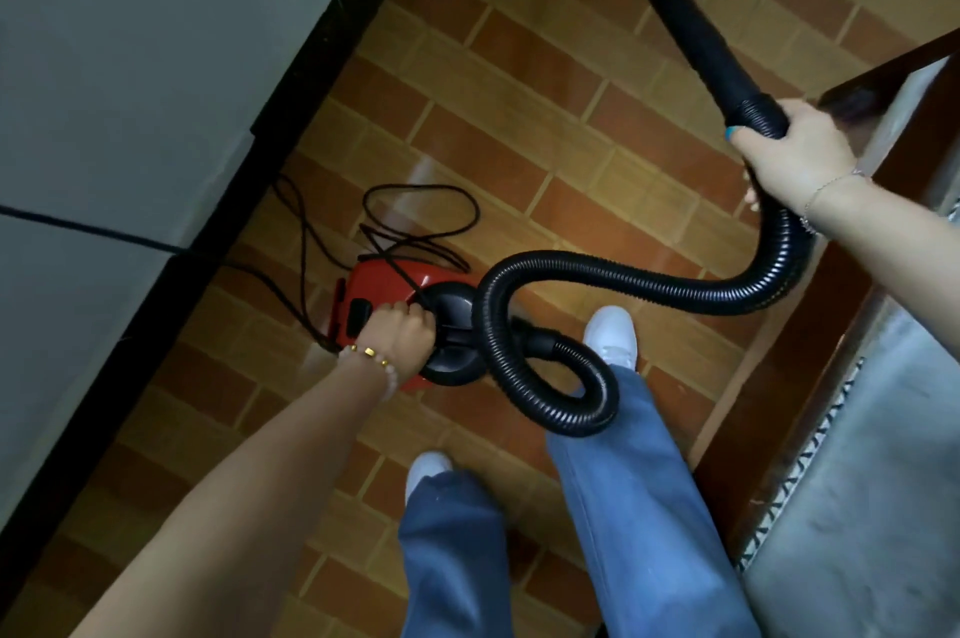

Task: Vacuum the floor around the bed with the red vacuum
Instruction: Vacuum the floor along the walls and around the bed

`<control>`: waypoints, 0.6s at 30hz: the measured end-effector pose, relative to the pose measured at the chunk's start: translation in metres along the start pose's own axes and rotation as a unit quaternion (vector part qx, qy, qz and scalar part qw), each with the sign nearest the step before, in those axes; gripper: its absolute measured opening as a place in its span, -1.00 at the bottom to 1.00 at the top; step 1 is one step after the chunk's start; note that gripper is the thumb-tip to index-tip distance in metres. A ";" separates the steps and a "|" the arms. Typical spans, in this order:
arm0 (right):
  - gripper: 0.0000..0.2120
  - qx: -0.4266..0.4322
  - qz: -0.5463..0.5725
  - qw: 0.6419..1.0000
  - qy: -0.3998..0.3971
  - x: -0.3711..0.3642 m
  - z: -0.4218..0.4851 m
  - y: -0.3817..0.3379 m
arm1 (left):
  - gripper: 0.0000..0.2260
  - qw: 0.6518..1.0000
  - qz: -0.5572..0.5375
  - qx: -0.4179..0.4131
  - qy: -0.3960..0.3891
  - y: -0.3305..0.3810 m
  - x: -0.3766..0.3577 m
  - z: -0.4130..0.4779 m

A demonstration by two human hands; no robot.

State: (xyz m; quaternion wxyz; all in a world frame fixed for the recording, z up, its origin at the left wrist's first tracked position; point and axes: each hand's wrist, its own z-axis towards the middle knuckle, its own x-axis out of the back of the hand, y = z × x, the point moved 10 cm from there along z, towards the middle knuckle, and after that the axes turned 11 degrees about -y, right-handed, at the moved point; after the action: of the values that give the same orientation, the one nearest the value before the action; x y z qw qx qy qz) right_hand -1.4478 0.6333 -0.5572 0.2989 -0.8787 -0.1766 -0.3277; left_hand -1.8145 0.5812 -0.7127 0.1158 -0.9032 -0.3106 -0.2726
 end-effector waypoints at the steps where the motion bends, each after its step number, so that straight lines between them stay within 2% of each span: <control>1: -0.65 -0.003 0.002 1.000 0.004 0.009 0.010 0.000 | -0.74 1.000 -0.022 0.011 -0.004 -0.001 0.010 0.006; 8: -0.86 -0.020 0.127 0.992 0.002 0.066 0.083 0.000 | -0.75 0.976 -0.182 0.108 -0.039 -0.024 0.054 0.034; 16: -0.83 -0.007 0.169 0.985 -0.039 0.071 0.124 -0.006 | -0.79 0.920 -0.329 0.193 -0.090 -0.018 0.045 0.031; 18: -0.83 -0.001 0.158 0.986 -0.055 0.062 0.126 -0.011 | -0.74 0.893 -0.384 0.216 -0.090 -0.022 0.042 0.022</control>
State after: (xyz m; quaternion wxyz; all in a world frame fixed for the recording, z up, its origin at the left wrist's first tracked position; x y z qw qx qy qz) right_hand -1.3493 0.7301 -0.5870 0.3357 -0.9124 -0.0515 -0.2283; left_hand -1.7912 0.6278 -0.7065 0.1659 -0.6871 -0.6935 -0.1391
